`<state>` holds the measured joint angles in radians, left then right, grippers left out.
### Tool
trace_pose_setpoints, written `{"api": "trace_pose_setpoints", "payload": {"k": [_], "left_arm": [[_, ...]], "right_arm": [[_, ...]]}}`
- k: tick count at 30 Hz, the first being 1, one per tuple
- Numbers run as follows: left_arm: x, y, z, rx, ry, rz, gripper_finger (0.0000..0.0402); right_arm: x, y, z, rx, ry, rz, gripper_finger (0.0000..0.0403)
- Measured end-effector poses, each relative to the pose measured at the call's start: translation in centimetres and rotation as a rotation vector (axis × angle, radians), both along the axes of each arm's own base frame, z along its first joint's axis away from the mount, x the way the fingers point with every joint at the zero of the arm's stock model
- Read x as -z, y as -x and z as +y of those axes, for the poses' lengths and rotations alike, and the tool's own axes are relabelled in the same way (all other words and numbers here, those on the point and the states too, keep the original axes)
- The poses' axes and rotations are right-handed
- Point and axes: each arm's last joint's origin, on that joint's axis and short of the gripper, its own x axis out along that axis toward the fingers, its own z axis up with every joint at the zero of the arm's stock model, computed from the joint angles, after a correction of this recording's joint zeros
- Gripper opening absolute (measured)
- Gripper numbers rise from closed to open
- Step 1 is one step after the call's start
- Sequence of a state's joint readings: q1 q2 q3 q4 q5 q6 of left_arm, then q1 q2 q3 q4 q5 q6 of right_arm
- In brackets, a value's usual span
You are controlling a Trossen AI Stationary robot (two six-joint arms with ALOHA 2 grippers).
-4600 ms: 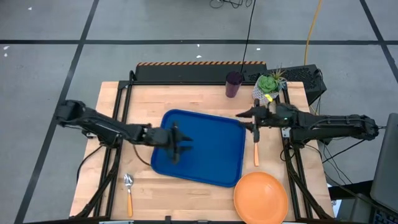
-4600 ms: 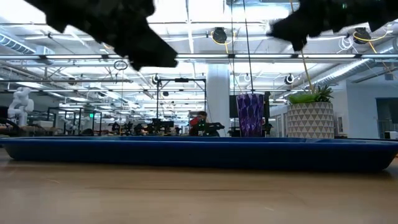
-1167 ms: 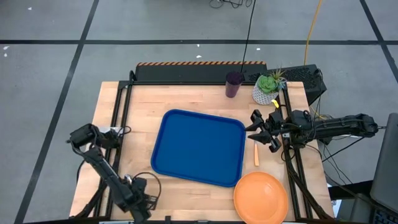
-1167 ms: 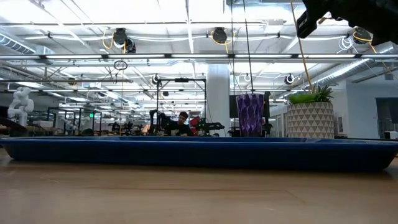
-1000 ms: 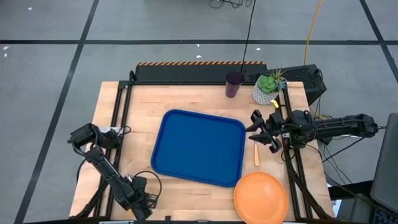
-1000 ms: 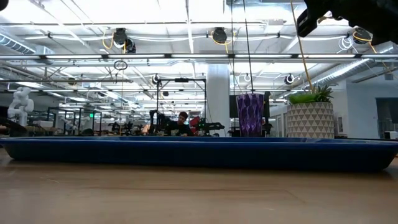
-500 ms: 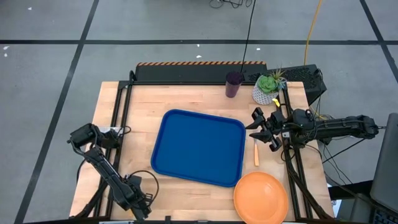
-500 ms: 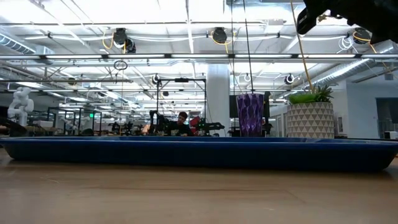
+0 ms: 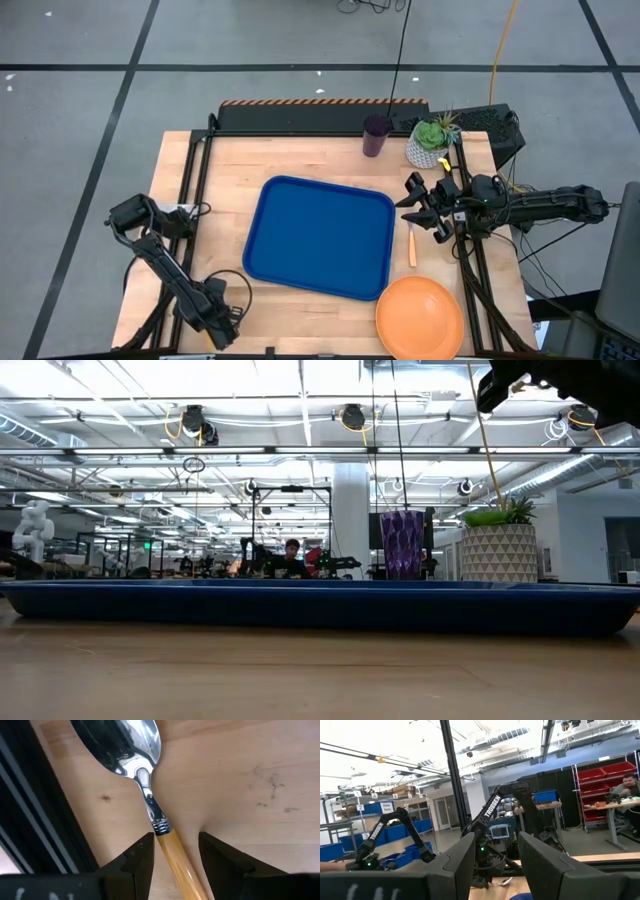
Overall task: Pick and place plate/cup/fork/spoon on tray
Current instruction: Put the yellow spoon on the left of the blue serving tray
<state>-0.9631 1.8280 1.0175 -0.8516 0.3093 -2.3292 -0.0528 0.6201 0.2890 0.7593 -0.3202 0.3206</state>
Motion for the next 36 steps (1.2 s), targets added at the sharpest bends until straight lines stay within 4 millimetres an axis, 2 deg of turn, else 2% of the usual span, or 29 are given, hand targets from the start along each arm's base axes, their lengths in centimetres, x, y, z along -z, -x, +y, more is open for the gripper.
{"api": "trace_pose_setpoints", "payload": {"k": [3, 6, 12, 13, 22, 27, 29, 32, 36], "left_arm": [[0.5, 0.0, 0.1, 0.017, 0.025, -0.047, 0.0158], [0.6, -0.1, 0.2, 0.024, 0.028, -0.058, 0.0139], [0.7, -0.2, 0.1, 0.043, 0.035, -0.083, 0.0044], [0.7, -0.2, 0.1, 0.043, 0.035, -0.083, 0.0041], [0.4, -0.4, 0.4, 0.054, 0.045, -0.084, 0.0041], [-1.2, -0.3, 1.3, 0.055, 0.028, -0.105, 0.0041], [-1.9, -0.1, 2.1, 0.053, -0.043, -0.145, 0.0041], [-2.8, -0.4, 2.3, 0.046, -0.042, -0.221, 0.0041], [-2.9, -0.8, 2.8, 0.053, -0.048, -0.207, 0.0041]], "right_arm": [[0.0, 0.0, 0.0, -0.002, -0.005, 0.001, 0.0144], [0.0, 0.0, 0.0, -0.003, -0.006, 0.002, 0.0144], [0.0, 0.0, 0.0, -0.001, -0.003, 0.0, 0.0144], [0.0, 0.0, 0.0, 0.001, -0.001, -0.001, 0.0144], [-0.3, 0.1, 0.0, 0.008, 0.018, -0.036, 0.0144], [-0.4, 0.2, 0.0, 0.012, 0.025, -0.054, 0.0144], [-0.5, 0.2, 0.0, 0.014, 0.029, -0.069, 0.0144], [-0.6, 0.2, 0.0, 0.016, 0.029, -0.077, 0.0144], [-0.6, 0.2, 0.0, 0.018, 0.032, -0.076, 0.0144]]}}
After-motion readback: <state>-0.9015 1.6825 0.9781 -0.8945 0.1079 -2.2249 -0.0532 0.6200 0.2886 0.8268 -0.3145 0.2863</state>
